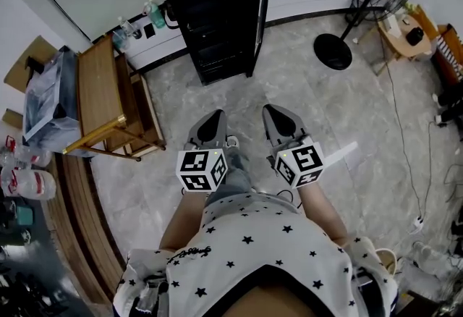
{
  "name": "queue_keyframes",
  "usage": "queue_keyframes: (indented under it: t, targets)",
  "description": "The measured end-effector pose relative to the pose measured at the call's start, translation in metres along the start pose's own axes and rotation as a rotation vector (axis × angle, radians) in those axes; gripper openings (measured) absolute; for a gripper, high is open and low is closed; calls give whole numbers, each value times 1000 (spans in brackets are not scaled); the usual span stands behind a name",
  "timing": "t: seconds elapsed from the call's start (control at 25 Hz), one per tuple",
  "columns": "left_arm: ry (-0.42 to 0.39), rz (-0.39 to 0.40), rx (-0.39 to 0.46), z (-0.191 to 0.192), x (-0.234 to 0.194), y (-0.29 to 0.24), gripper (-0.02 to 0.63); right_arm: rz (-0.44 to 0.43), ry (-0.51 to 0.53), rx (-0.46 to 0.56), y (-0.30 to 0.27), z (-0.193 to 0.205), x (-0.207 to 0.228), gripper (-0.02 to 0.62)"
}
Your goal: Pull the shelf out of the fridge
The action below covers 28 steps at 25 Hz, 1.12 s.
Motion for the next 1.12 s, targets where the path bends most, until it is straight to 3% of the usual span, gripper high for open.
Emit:
queue_keyframes:
  t: [0.44, 1.12]
  targets:
    - [11, -13, -8, -39, -32, -112, 12, -5, -38, -11, -95, -20, 86, -6]
    - [-2, -22, -4, -107, -107, -261, 12, -49, -75, 7, -268, -54, 183, -6]
Point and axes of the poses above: the fingertips, and each gripper's own axes: y backward along the fingers, x to its right, z out of its underside, the point moved 10 cm from there along y, backward along the fingers, and after that the axes turned 14 degrees about -z, right-handed, at the moved point
